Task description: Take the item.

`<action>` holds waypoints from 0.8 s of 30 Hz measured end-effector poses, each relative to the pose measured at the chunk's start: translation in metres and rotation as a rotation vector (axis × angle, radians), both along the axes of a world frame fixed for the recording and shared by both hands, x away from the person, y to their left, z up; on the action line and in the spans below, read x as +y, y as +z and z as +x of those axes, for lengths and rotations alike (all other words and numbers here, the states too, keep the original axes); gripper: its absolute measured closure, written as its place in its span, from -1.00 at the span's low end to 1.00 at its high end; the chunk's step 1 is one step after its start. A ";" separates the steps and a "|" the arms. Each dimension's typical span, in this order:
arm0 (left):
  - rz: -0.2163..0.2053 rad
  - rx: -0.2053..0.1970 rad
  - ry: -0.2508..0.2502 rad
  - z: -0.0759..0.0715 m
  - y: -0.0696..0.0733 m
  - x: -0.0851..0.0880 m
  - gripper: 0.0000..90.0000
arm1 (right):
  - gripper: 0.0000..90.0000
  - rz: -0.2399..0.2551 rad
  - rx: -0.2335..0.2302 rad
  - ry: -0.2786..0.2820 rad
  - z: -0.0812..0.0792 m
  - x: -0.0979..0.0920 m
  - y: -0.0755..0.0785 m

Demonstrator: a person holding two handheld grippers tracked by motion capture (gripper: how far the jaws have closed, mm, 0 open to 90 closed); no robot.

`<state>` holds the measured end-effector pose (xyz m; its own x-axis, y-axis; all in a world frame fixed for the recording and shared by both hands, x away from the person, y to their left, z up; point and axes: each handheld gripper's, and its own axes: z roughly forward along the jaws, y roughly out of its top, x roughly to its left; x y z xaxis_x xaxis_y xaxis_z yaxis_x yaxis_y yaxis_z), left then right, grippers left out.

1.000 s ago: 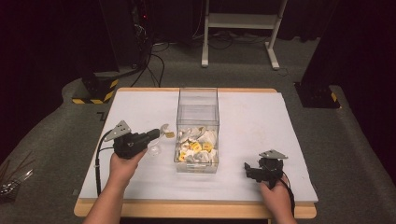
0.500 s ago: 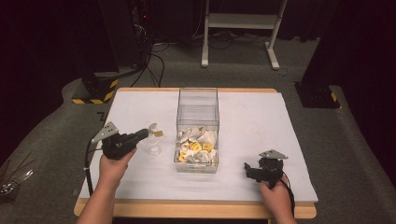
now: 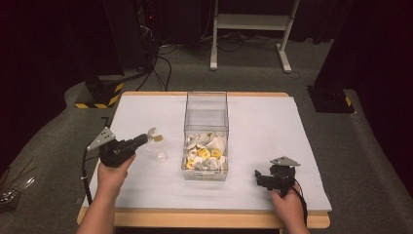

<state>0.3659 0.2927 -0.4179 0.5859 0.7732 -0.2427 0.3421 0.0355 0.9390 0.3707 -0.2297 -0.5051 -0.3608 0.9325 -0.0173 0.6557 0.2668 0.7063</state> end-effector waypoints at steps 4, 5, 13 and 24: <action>0.003 0.012 0.004 0.001 -0.004 0.002 0.94 | -0.78 0.000 0.000 0.000 0.000 0.000 0.000; 0.001 0.017 0.005 0.002 -0.004 0.002 0.94 | -0.78 0.000 0.000 0.000 0.000 0.000 0.000; 0.010 0.036 0.012 0.003 -0.011 0.003 0.94 | -0.78 0.000 0.000 0.000 0.000 0.000 0.000; 0.040 0.065 0.017 0.008 -0.021 -0.001 0.94 | -0.78 0.000 0.000 0.000 0.000 0.000 0.000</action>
<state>0.3735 0.2915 -0.4391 0.5568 0.7926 -0.2487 0.4025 0.0045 0.9154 0.3707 -0.2297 -0.5051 -0.3608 0.9325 -0.0173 0.6558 0.2669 0.7062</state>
